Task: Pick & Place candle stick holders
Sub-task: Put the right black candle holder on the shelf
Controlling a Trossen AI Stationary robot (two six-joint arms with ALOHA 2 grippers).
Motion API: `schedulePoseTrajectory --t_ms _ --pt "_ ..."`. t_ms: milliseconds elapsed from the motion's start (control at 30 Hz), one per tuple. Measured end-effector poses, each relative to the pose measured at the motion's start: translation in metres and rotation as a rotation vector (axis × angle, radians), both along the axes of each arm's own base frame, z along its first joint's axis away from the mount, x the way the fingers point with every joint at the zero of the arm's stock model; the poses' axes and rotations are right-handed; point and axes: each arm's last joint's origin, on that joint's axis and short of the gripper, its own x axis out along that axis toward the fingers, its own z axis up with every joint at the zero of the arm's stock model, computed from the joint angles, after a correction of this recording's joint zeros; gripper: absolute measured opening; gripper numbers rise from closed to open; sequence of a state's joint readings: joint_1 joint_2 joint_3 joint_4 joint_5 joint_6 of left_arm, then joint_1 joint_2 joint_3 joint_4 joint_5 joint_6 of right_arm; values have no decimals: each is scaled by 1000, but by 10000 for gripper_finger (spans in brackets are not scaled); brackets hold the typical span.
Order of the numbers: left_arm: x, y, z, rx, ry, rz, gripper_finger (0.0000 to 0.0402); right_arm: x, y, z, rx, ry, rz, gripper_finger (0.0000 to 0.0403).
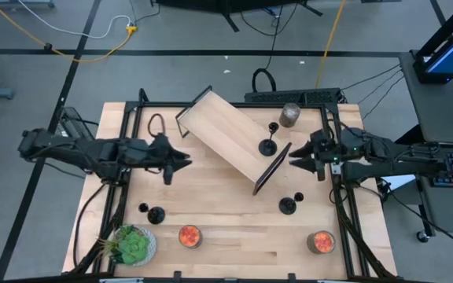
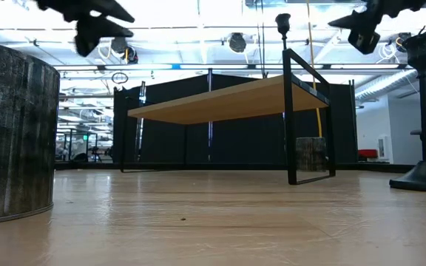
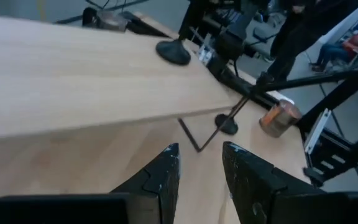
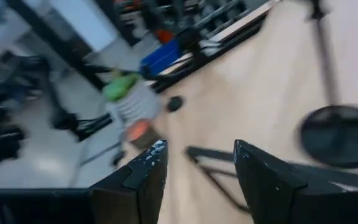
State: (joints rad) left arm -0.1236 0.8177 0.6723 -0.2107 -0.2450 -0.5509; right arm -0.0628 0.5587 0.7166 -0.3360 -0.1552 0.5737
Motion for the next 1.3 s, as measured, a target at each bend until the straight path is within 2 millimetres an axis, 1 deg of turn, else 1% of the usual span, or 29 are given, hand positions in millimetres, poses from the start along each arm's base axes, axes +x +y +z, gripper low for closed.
schedulePoseTrajectory --t_ms 167,267,400,567,667,767,933,1300 --pt "-20 -2 -11 -4 -9 -1 127 4 12 2 171 7 157 180" --pt "-27 -1 -16 -24 -15 0 127 6 21 1 261 38 207 180" --pt "-32 -1 -16 -26 -18 -5 127 10 35 2 370 96 262 177" --pt "-32 -1 -17 -20 -18 -8 127 17 50 18 462 118 305 176" --pt "-32 -1 -17 -21 -16 -7 127 22 57 31 463 125 312 175" --pt "-32 -1 -17 -26 -17 -6 127 25 60 41 431 100 272 173" --pt "-32 -1 -17 -32 -19 -4 127 26 59 45 463 61 249 176" --pt "-32 -1 -17 -53 -22 2 127 27 59 42 451 80 240 174"
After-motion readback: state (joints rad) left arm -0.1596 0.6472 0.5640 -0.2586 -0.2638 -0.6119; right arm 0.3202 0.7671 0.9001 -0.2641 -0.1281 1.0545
